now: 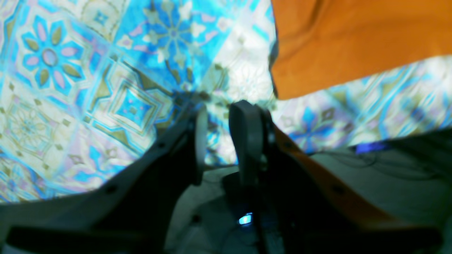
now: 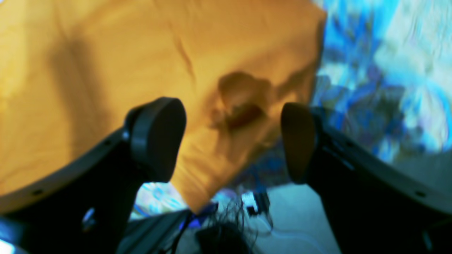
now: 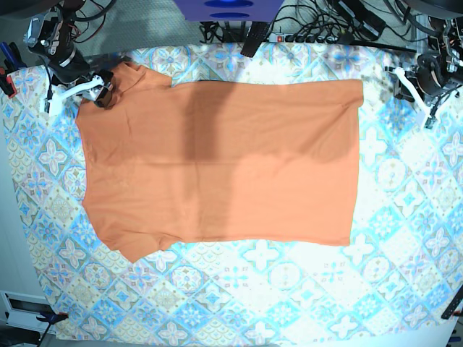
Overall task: Fold the T-shirt properly
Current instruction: 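Move right gripper to the shoulder seam, left gripper to the hem corner, then lower both grippers and pinch the orange shirt's side edge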
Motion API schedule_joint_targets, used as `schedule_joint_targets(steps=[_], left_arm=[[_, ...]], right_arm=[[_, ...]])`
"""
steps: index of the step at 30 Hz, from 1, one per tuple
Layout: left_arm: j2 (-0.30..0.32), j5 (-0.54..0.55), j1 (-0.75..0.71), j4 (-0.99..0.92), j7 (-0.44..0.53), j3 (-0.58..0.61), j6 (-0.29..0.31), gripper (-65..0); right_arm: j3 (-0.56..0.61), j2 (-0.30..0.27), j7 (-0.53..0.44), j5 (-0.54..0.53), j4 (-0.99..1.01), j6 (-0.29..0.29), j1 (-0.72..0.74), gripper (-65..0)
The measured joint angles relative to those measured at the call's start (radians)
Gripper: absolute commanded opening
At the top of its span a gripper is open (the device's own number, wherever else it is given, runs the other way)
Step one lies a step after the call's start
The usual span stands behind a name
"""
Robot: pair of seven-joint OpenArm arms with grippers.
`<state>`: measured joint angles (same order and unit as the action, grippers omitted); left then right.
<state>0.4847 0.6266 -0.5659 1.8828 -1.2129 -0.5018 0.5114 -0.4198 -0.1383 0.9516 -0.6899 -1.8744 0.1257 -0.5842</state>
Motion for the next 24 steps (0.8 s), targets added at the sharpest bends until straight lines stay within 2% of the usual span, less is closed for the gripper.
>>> schedule_joint_targets(steps=[3,7,18,24], left_arm=[[-0.002,-0.029,0.001,0.000,0.023,0.000,0.021,-49.6],[0.000,-0.051,0.000,0.000,0.019,0.000,0.021,-49.6],[0.000,-0.052,0.001,0.000,0.020,0.000,0.021,-49.6],[0.000,-0.169,0.023,-0.009,0.020,0.004,0.027,-49.6]], right_arm=[[-0.003,0.007,0.010,0.001,0.021,-0.002,0.003,-21.3],[-0.023,0.055,0.011,0.000,0.022,-0.002,0.004,-21.3],[-0.018,0.063,0.010,0.001,0.163,-0.003,0.006,-21.3],[-0.019,0.061,0.003,0.000,0.164,-0.002,0.008,-21.4]])
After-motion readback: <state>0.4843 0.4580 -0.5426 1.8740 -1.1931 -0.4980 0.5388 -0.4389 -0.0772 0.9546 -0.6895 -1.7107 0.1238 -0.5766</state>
